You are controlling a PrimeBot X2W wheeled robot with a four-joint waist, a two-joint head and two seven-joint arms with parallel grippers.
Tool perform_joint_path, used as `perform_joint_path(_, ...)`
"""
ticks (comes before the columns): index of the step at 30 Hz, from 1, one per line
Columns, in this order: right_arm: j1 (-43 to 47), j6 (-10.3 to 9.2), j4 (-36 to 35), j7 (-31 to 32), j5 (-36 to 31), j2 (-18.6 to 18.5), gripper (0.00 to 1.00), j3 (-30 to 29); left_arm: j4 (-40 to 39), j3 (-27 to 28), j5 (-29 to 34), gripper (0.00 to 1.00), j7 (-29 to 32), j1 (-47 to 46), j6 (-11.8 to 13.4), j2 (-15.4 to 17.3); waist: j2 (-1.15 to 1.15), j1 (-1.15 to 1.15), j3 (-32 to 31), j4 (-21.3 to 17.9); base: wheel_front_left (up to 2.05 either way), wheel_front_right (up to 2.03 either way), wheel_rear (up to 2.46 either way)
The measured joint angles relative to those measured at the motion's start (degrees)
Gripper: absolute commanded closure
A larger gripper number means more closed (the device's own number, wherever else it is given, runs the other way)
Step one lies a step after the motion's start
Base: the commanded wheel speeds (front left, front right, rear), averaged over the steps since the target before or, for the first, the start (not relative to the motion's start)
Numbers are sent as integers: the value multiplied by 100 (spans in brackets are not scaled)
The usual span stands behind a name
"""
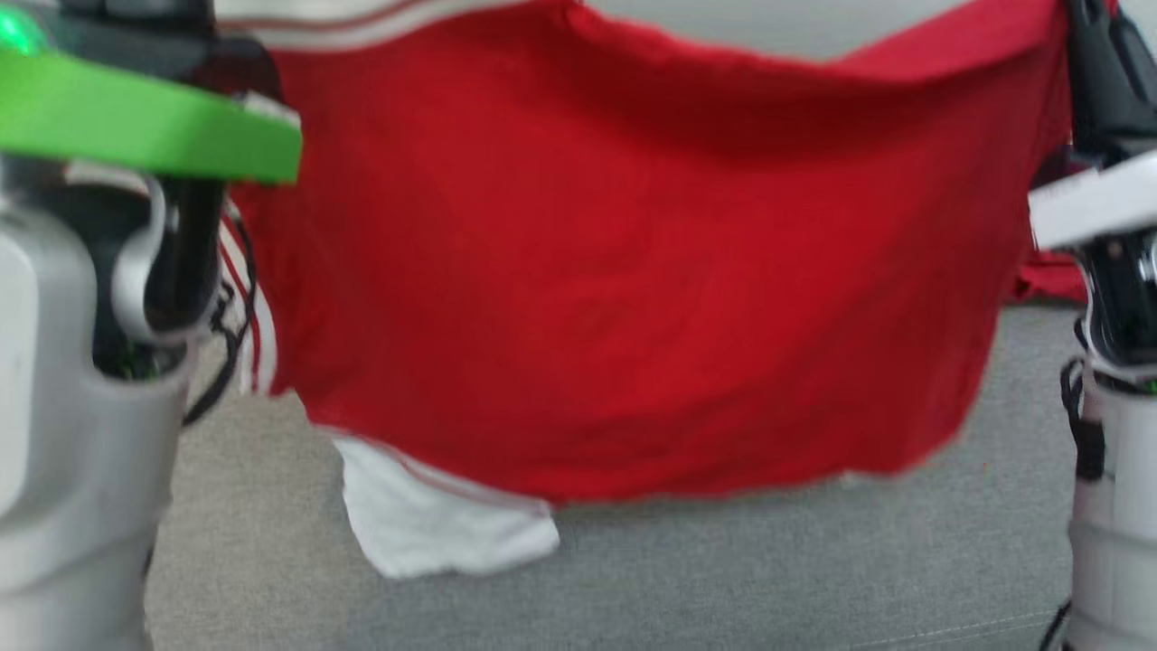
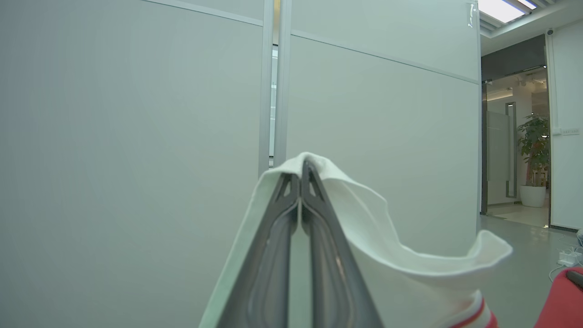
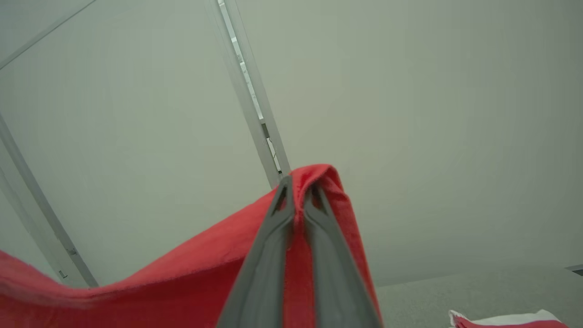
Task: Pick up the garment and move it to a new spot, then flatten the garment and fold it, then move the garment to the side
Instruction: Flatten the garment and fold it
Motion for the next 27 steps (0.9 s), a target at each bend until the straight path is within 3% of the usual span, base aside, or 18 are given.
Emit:
perform_joint_path(7,-2844,1,2386,-1135,-906,190,100,97,2334,125,472,100,-673,-2583,-177,-119,0,0,879,-9,0,0,0)
perform_joint_path(13,-4534,1,4025,-2349,-1801,288,100,35,3668,45,769,100,-1569,-3895,-449,-270,0,0,1615,-27,0,0,0)
perform_joint_path(17,-4808,1,4911,-2924,-2223,316,100,-47,4286,57,661,100,-2000,-3929,-654,-480,0,1,2087,19,0,0,0)
perform_joint_path(21,-4716,1,5615,-3109,-2430,323,100,-15,4574,159,479,100,-2204,-3466,-856,-628,0,1,2507,115,0,0,0)
perform_joint_path(27,-4194,1,5822,-3152,-2330,332,100,102,4369,481,376,100,-2245,-2460,-1080,-827,0,1,2942,311,0,0,0)
